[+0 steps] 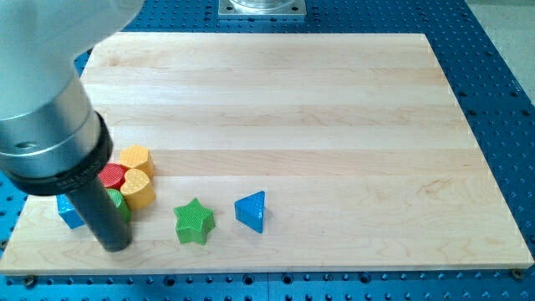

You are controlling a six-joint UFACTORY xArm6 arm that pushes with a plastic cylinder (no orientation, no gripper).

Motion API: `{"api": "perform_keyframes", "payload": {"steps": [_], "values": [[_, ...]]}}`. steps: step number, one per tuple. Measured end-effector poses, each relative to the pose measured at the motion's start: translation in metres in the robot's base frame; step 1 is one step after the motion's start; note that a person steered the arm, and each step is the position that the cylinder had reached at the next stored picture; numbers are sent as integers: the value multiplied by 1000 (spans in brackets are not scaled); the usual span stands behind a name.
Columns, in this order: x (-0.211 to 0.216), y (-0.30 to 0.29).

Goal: Slide the triangle to the top right side of the green star

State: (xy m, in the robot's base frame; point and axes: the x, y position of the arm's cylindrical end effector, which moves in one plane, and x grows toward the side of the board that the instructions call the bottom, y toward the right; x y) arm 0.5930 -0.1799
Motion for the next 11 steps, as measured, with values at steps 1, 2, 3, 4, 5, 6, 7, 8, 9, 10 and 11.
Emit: {"api": "perform_keyframes", "payload": {"steps": [1, 2, 3, 4, 5, 6, 7, 8, 9, 10, 11], "values": [[0, -4], [14, 2], [25, 41], [21, 76], [15, 112], [1, 139], [-18, 145], [-25, 153], [-27, 164], [-29, 175], [-30, 189]]}}
